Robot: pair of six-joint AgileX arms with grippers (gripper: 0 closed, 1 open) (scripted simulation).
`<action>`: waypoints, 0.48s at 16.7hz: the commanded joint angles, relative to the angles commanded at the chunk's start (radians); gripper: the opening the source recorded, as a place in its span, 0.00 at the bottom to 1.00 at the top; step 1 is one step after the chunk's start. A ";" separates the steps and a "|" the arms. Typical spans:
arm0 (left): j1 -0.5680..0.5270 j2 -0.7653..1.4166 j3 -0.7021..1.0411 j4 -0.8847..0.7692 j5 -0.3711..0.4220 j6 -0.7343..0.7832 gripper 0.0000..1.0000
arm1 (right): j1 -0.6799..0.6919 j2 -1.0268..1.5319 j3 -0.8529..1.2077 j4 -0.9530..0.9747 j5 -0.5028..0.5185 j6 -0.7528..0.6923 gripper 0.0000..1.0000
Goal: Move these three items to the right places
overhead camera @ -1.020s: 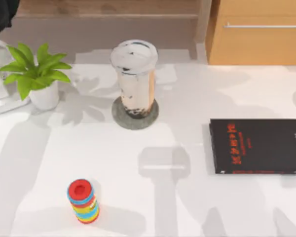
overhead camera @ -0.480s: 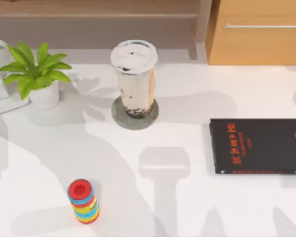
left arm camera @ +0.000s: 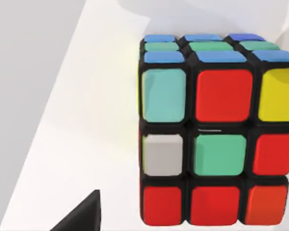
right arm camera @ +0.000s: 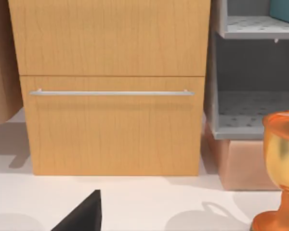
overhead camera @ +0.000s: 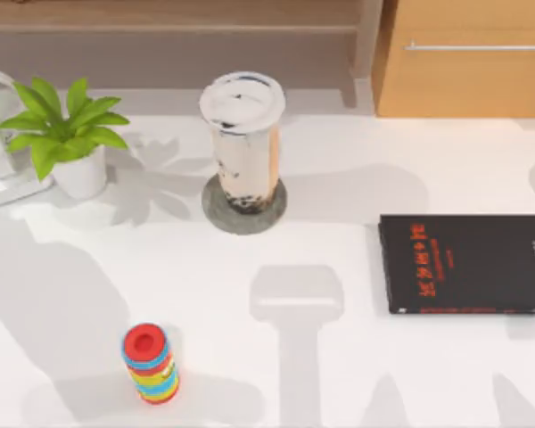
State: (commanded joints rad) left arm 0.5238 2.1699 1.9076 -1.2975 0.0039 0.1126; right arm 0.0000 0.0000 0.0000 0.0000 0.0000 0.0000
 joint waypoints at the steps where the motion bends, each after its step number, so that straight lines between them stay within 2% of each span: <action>1: 0.002 0.004 0.004 -0.011 -0.001 -0.001 1.00 | 0.000 0.000 0.000 0.000 0.000 0.000 1.00; 8: 0.000 0.005 -0.016 0.009 -0.001 -0.003 1.00 | 0.000 0.000 0.000 0.000 0.000 0.000 1.00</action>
State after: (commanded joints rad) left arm 0.5236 2.1752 1.8920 -1.2888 0.0026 0.1094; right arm 0.0000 0.0000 0.0000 0.0000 0.0000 0.0000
